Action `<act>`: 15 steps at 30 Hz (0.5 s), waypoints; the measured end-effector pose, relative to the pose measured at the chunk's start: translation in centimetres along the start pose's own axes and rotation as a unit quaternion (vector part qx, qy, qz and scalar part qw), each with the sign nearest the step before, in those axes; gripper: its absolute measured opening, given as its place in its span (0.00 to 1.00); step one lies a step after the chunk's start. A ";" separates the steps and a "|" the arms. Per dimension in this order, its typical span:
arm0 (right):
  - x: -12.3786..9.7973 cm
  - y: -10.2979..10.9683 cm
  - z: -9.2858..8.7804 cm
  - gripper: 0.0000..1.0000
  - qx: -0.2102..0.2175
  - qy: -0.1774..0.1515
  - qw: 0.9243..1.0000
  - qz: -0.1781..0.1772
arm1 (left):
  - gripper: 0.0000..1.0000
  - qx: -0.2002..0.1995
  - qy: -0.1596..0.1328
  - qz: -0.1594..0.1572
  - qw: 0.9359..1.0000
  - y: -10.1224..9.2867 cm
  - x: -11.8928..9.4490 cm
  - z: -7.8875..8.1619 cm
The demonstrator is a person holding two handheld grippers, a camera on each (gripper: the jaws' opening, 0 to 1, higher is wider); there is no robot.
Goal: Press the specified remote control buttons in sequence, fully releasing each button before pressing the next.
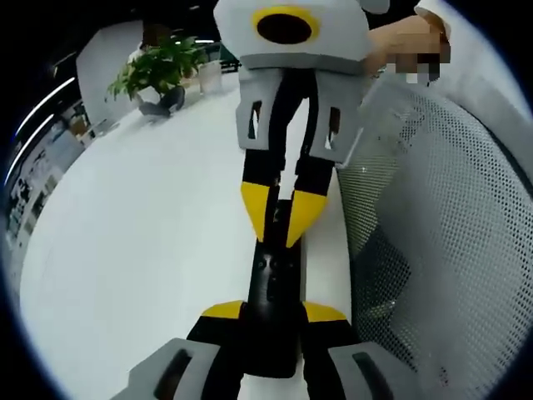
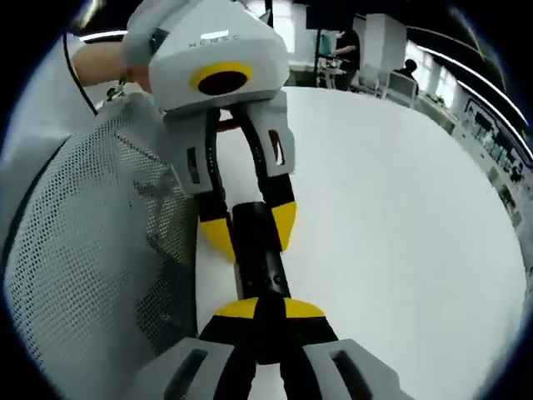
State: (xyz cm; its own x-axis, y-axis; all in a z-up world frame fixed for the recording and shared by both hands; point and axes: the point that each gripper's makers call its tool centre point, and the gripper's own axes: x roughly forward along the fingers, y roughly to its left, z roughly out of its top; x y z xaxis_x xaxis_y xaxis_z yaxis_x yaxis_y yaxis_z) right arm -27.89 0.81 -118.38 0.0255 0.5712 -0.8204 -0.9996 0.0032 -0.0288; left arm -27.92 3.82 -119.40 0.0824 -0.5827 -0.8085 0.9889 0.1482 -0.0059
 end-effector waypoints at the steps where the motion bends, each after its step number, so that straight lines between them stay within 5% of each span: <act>1: 0.1 0.1 0.1 0.05 -0.003 0.006 1.000 0.001 | 0.23 -0.001 0.000 0.000 1.000 0.0 0.0 0.0; 10: 0.4 0.4 0.3 0.04 -0.076 0.052 0.996 0.014 | 0.24 -0.007 0.001 0.005 1.000 0.0 0.0 0.0; 15: 0.6 0.3 0.2 0.03 -0.048 0.088 0.995 0.000 | 0.23 -0.007 -0.003 0.006 1.000 0.0 0.0 0.0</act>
State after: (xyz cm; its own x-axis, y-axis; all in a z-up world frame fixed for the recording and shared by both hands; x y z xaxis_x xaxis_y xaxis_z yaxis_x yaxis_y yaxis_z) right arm -28.14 1.34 -118.71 0.0355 0.4178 -0.9078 -0.9940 -0.0796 -0.0755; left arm -27.91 3.81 -119.37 0.0948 -0.5863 -0.8045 0.9861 0.1658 -0.0046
